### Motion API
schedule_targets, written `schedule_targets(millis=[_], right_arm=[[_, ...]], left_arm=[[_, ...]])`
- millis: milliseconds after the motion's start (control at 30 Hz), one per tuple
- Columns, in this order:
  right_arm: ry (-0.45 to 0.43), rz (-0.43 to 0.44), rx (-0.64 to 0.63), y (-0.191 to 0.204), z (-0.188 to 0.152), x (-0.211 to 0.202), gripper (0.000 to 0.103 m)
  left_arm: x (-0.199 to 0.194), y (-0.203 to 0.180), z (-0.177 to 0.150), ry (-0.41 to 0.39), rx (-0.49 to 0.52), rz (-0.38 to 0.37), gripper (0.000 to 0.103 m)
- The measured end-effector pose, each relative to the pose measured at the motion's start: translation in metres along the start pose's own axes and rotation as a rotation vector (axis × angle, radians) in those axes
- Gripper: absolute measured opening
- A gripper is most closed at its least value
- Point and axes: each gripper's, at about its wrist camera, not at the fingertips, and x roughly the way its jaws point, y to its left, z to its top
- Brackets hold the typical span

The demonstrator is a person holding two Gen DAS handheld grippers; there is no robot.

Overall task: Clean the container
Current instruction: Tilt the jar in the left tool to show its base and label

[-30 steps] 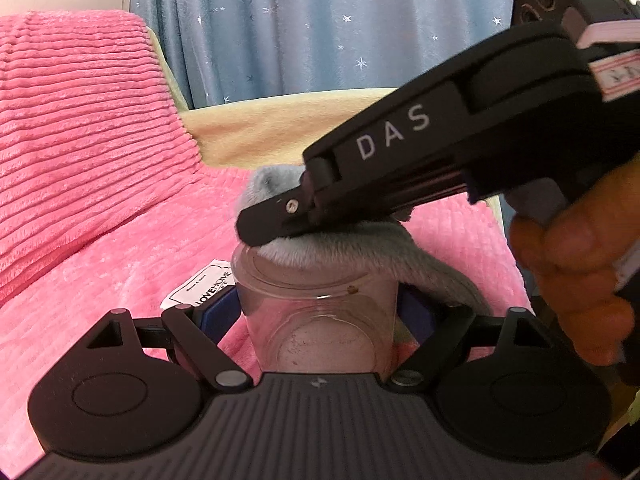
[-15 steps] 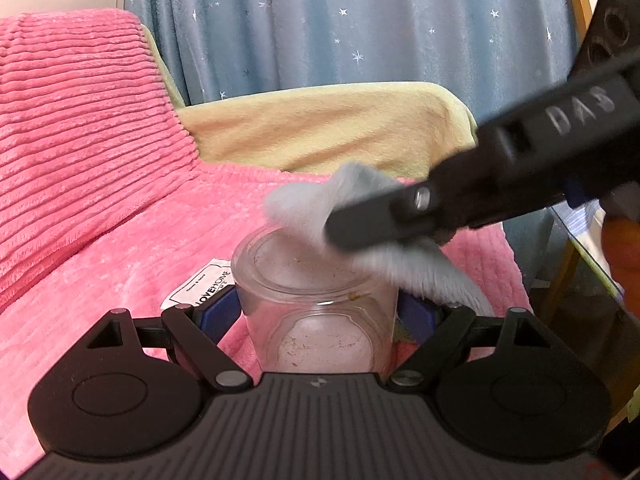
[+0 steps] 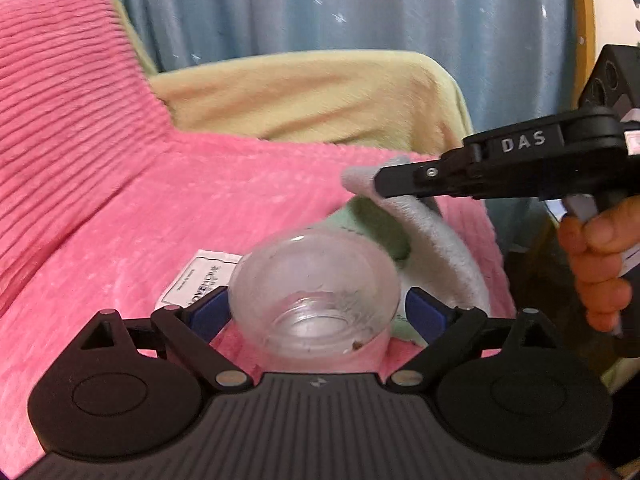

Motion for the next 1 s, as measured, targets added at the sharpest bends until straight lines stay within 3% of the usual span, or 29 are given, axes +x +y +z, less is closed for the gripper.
schedule_targets(millis=[67, 167, 233, 333, 467, 700, 1000], right_arm=[[-0.003, -0.004, 0.015, -0.003, 0.001, 0.000, 0.003], [-0.008, -0.010, 0.039, -0.007, 0.002, 0.001, 0.002], [-0.012, -0.014, 0.054, -0.010, 0.002, 0.001, 0.003], [-0.015, -0.018, 0.074, -0.014, 0.003, 0.001, 0.003], [0.007, -0.003, 0.050, -0.003, -0.002, 0.005, 0.003], [0.042, 0.005, 0.014, 0.016, -0.013, 0.018, 0.003], [0.084, 0.016, -0.051, 0.038, -0.024, 0.029, 0.003]], left_arm=[[0.002, 0.002, 0.005, 0.022, 0.015, -0.007, 0.087], [0.003, 0.005, 0.007, 0.030, 0.019, -0.011, 0.087], [-0.004, 0.006, 0.005, 0.024, 0.039, 0.024, 0.087], [-0.022, 0.010, -0.010, 0.030, 0.046, 0.051, 0.087], [-0.055, 0.016, -0.041, 0.020, -0.036, 0.029, 0.087], [-0.079, 0.015, -0.077, 0.116, -0.020, 0.068, 0.087], [-0.091, 0.024, -0.069, 0.207, -0.012, 0.063, 0.089]])
